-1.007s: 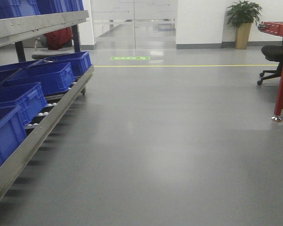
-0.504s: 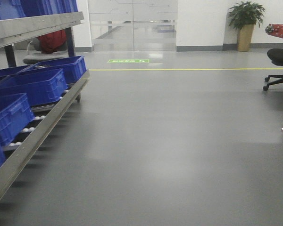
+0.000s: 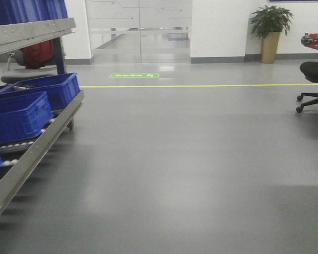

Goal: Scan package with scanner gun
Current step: 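Drive the base forward along the aisle past the blue bins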

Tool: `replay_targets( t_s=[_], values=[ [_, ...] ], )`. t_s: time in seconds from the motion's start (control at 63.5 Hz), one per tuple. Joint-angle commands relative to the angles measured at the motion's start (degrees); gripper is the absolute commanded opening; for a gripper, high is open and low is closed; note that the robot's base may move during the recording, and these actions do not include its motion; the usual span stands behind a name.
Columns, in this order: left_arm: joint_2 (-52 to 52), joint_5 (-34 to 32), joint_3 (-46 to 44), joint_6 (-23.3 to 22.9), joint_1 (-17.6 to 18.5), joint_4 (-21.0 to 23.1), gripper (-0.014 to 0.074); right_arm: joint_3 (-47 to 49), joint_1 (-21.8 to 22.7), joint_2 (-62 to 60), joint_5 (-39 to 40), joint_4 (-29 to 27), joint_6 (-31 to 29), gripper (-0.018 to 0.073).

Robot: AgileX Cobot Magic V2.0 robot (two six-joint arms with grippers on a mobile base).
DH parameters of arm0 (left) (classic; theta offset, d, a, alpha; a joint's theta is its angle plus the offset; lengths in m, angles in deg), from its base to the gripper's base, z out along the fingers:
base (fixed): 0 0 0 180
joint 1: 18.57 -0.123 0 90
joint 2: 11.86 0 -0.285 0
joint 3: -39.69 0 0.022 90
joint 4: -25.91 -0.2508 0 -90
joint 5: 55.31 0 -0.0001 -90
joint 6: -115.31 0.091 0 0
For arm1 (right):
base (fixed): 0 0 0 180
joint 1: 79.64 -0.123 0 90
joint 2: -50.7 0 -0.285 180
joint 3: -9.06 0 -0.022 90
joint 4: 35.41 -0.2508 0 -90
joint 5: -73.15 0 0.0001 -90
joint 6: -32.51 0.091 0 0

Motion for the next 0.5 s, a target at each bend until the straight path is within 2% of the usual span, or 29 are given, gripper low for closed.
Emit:
replay_targets(
  t_s=[0.0,0.488],
  values=[
    [-0.24,-1.07,-0.07,-0.51,0.21,0.27,-0.0102,0.03,-0.03,-0.15,1.16,0.42,-0.09,-0.0162],
    [-0.24,-1.07,-0.07,-0.51,0.21,0.27,-0.0102,0.03,-0.03,-0.15,1.16,0.42,-0.09,-0.0162]
  ],
)
